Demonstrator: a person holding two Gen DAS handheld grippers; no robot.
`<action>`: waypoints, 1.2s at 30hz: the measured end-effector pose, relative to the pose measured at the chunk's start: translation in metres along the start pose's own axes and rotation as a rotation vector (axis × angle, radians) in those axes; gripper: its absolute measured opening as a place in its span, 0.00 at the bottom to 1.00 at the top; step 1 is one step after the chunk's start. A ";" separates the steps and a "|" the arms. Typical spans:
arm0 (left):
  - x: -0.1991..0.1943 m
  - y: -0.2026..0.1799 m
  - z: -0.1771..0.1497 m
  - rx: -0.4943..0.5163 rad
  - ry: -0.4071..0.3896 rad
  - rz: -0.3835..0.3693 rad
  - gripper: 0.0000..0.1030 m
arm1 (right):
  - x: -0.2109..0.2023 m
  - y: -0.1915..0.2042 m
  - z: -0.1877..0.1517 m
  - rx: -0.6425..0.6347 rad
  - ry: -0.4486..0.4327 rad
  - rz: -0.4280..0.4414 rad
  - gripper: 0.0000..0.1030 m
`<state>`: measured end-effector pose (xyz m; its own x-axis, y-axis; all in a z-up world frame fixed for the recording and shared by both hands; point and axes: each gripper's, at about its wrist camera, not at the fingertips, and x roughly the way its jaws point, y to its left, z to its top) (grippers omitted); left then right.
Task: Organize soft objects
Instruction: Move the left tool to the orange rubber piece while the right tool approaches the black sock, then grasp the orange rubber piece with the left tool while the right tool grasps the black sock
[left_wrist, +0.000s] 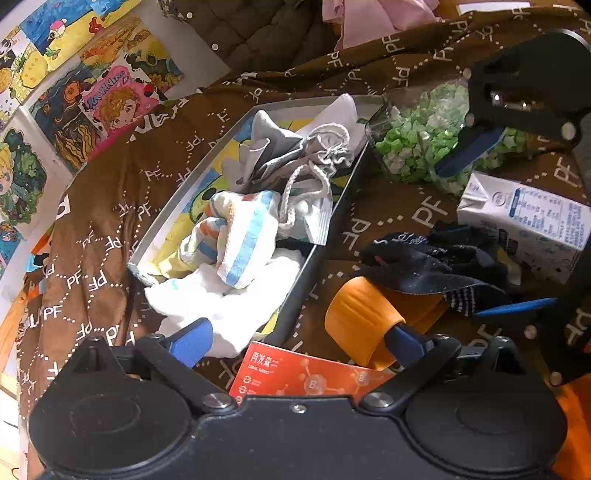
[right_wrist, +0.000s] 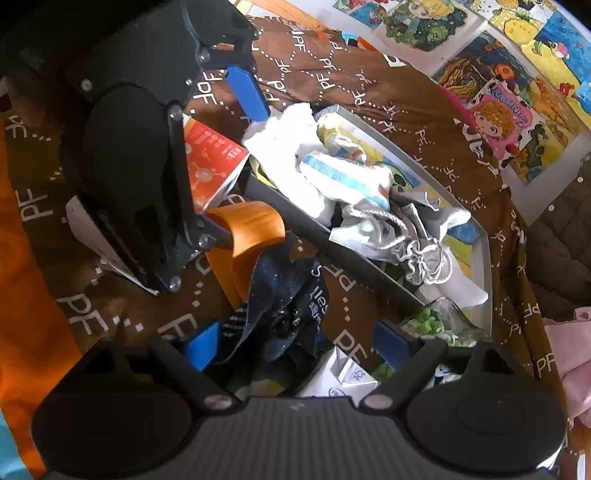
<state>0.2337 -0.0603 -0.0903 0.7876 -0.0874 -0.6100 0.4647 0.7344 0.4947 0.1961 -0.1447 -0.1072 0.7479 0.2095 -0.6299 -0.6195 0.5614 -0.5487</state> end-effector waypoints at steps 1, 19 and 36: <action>-0.002 0.001 0.001 -0.001 -0.004 -0.012 0.96 | 0.001 0.000 0.000 -0.003 0.002 -0.001 0.86; -0.007 -0.005 0.004 0.006 0.022 -0.133 0.96 | 0.008 0.000 -0.003 -0.017 0.035 0.002 0.78; 0.003 0.006 0.008 -0.178 0.057 -0.241 0.57 | 0.011 0.002 -0.002 -0.023 0.039 0.011 0.61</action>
<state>0.2425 -0.0611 -0.0845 0.6371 -0.2395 -0.7327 0.5535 0.8037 0.2186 0.2032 -0.1431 -0.1164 0.7317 0.1840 -0.6563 -0.6329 0.5407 -0.5541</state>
